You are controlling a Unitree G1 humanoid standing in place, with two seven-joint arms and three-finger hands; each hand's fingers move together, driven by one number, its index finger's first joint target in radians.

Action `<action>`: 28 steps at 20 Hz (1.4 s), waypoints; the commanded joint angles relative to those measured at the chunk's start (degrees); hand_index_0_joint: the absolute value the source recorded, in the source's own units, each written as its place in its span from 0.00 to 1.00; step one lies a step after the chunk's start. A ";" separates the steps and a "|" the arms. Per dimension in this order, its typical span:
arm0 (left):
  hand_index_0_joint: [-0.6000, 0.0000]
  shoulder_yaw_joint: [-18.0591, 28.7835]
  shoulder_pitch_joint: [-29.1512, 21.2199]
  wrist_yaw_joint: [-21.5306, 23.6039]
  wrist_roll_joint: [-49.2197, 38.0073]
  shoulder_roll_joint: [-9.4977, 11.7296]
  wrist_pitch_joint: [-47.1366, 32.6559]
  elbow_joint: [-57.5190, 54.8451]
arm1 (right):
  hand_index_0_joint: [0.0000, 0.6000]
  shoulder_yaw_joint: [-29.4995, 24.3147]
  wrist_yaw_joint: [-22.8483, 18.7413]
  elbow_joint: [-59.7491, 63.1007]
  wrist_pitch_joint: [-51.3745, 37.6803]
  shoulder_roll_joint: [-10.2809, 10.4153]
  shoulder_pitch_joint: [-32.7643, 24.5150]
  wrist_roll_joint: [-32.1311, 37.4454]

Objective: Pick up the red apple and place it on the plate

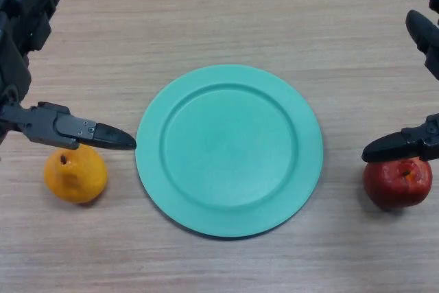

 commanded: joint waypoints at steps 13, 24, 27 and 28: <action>1.00 2.42 0.49 1.28 0.37 0.56 -7.78 -0.20 | 0.00 -6.19 3.05 3.54 -19.88 -0.57 4.70 -4.93; 1.00 1.30 -0.39 -0.98 1.62 0.34 -7.98 3.57 | 0.00 -5.33 3.44 35.20 -50.61 -0.42 7.79 -11.45; 1.00 0.82 -0.71 -1.00 2.35 0.31 -7.41 3.87 | 0.25 -2.97 0.11 41.50 -53.77 -0.04 6.37 -12.56; 1.00 0.83 -0.73 -1.04 2.36 0.30 -7.28 3.81 | 0.42 -2.60 -0.34 42.28 -54.22 0.02 6.19 -13.03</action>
